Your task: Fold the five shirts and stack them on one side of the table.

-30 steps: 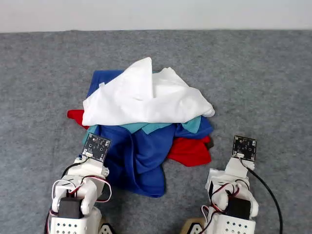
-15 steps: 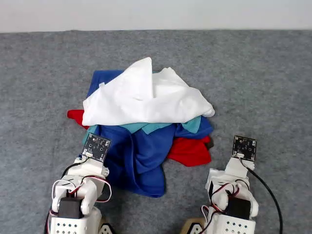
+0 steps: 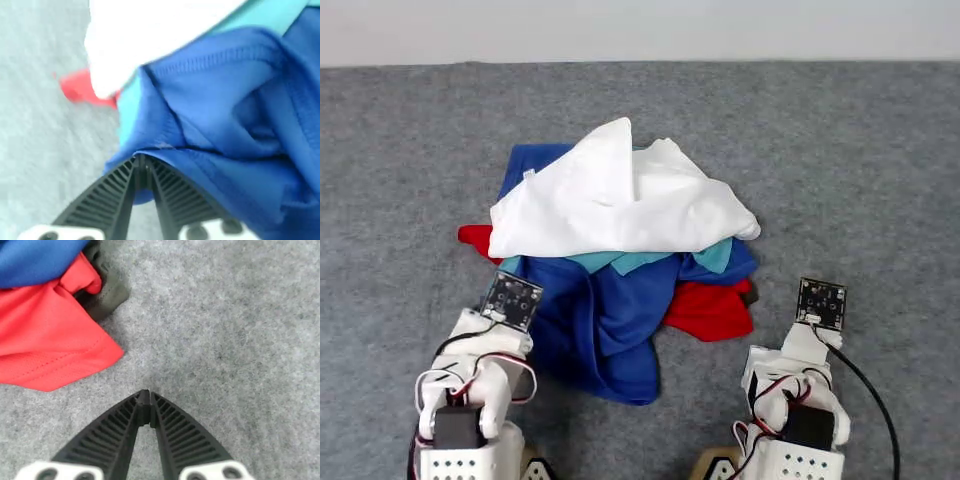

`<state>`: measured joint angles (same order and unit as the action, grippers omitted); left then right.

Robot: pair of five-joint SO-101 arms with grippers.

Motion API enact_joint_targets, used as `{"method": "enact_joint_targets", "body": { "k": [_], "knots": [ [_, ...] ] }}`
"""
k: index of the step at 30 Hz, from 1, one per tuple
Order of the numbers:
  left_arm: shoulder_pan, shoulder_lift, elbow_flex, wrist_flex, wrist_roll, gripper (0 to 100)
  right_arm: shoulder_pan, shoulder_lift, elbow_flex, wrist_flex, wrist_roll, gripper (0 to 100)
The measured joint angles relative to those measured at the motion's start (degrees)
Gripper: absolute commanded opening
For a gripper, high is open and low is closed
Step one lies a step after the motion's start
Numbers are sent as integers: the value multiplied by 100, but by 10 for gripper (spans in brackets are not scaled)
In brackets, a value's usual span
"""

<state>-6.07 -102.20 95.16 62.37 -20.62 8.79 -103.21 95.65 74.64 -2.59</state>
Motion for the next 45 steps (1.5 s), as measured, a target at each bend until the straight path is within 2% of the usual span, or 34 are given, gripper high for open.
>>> {"method": "enact_joint_targets", "body": {
  "k": [4,6,15,24,29,40,42,45],
  "knots": [
    [-70,0,-273,-264,-1178,7,0,0,0,0,0,9],
    [-97,0,-440,-316,-1424,7,0,0,0,0,0,9],
    [-62,9,-2004,-149,-1231,9,0,0,0,0,0,9],
    [598,387,-3042,563,-1231,52,0,0,0,0,0,9],
    [791,1864,-3895,721,-1231,53,0,0,0,0,0,9],
    [1626,6004,-7297,1934,-1231,62,0,0,0,0,0,9],
    [1820,6602,-7798,2251,-1231,103,0,0,0,0,0,9],
    [1987,7473,-8457,2831,-1231,221,0,0,0,0,0,9]
  ]
}}
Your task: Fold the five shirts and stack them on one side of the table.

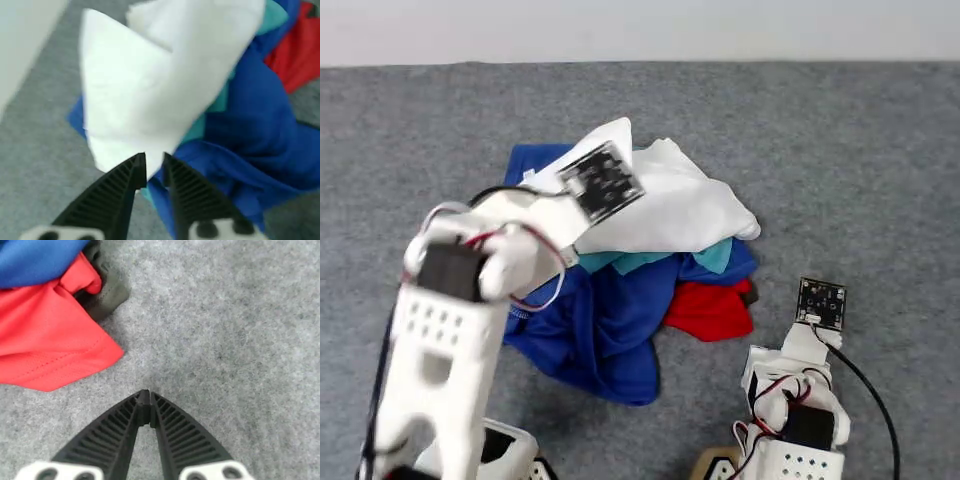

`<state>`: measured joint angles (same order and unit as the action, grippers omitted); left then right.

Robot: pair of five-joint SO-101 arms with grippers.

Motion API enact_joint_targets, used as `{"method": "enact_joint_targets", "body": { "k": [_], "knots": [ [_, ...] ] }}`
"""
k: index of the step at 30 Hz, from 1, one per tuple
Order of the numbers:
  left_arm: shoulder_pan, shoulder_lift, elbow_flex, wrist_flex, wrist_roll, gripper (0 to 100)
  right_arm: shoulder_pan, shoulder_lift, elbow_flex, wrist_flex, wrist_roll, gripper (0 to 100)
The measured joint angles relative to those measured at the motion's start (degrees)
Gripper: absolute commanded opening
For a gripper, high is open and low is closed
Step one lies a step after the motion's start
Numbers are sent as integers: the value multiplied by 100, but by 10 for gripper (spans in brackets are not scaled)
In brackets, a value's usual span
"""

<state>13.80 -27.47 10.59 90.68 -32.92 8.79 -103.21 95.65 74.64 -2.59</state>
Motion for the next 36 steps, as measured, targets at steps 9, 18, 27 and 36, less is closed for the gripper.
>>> {"method": "enact_joint_targets", "body": {
  "k": [9,18,27,36],
  "knots": [
    [0,1969,-1398,642,-9,304,0,0,0,0,0,9],
    [0,3455,-2286,440,-70,303,0,0,0,0,0,9],
    [0,4677,-2365,-457,114,302,0,0,0,0,0,9],
    [0,5530,-2391,-1046,703,70,0,0,0,0,0,9]
  ]
}}
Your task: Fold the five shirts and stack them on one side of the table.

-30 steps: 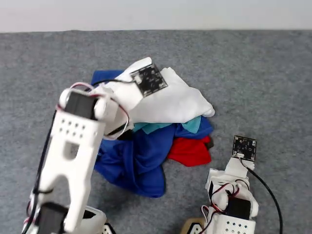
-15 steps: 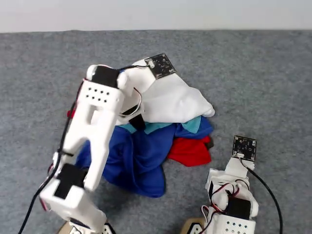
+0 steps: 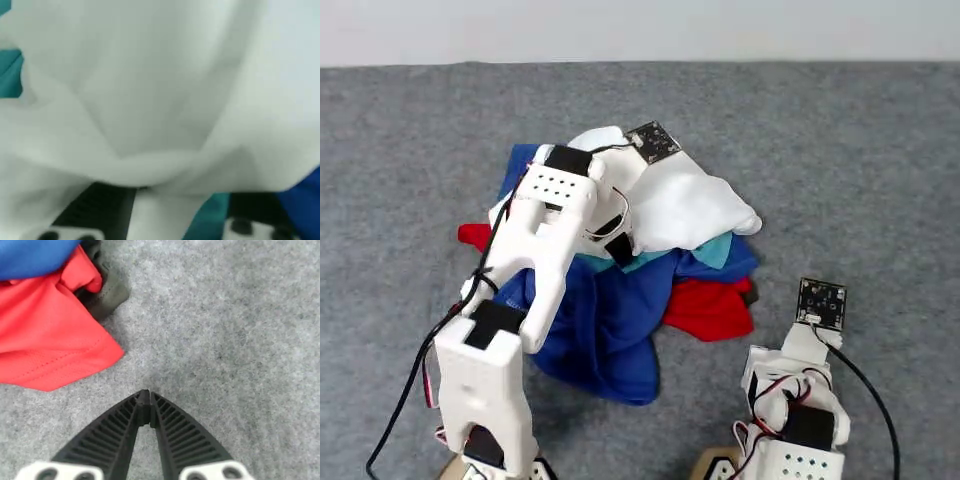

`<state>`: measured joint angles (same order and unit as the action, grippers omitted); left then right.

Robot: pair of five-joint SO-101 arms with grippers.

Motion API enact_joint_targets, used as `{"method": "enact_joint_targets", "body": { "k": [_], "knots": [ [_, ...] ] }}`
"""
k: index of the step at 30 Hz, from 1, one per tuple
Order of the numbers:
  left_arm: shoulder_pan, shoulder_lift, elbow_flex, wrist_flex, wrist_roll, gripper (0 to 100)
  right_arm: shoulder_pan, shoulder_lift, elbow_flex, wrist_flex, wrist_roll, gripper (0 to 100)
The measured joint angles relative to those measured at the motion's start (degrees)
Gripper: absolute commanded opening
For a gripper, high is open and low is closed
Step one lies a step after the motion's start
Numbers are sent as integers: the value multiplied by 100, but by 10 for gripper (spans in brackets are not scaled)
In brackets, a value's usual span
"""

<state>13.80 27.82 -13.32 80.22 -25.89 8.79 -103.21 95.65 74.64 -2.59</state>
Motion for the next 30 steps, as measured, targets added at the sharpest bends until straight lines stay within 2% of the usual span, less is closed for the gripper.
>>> {"method": "enact_joint_targets", "body": {
  "k": [1,2,7,11,19,24,30],
  "knots": [
    [0,9,0,-35,18,14,0,0,0,0,0,9],
    [0,9,0,-53,26,1,0,0,0,0,0,9],
    [-105,-141,9,-53,35,4,0,0,0,0,0,9],
    [-615,-633,9,-62,35,4,0,0,0,0,0,9],
    [-2198,-1873,-211,-79,53,4,0,0,0,0,0,9],
    [-3314,-2171,-668,-79,53,4,0,0,0,0,0,9],
    [-4879,-2171,-800,-712,53,5,0,0,0,0,0,9]
  ]
}}
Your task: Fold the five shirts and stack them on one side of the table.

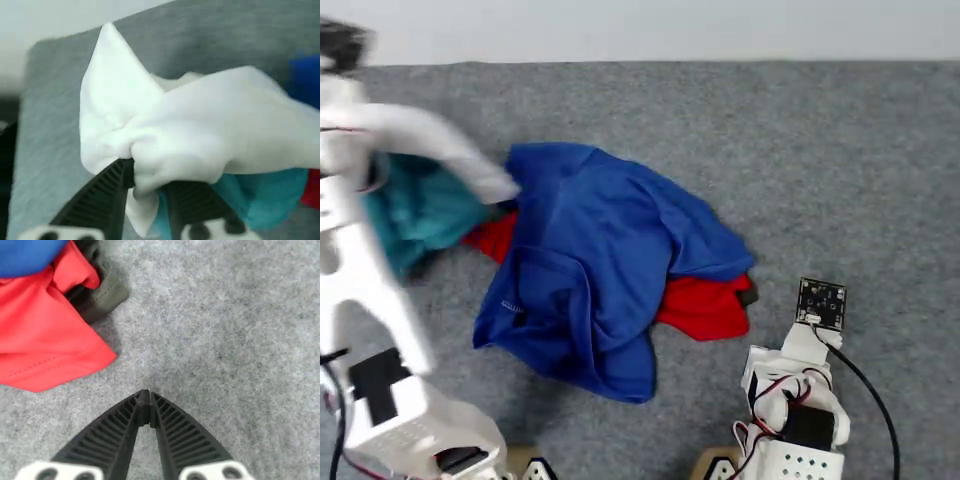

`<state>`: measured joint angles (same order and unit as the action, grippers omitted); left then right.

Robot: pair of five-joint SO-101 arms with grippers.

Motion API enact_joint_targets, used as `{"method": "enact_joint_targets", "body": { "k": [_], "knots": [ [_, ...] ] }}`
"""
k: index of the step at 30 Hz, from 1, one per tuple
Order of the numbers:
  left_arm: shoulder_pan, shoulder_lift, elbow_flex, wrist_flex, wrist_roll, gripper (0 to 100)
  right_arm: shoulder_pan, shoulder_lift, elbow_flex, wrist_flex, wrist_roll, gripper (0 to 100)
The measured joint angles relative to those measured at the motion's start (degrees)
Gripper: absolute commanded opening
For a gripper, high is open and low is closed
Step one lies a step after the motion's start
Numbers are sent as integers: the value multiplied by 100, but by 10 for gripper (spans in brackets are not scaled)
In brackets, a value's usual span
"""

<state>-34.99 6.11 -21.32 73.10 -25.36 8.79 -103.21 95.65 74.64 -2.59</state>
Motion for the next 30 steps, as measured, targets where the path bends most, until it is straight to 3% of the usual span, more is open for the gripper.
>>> {"method": "enact_joint_targets", "body": {
  "k": [4,12,19,30],
  "knots": [
    [-756,0,0,-158,-79,5,0,0,0,0,0,9],
    [-1495,0,220,-158,-299,17,0,0,0,0,0,9],
    [-1688,-26,220,-158,-316,284,0,0,0,0,0,9],
    [-1688,-844,193,-44,-343,295,0,0,0,0,0,9]
  ]
}}
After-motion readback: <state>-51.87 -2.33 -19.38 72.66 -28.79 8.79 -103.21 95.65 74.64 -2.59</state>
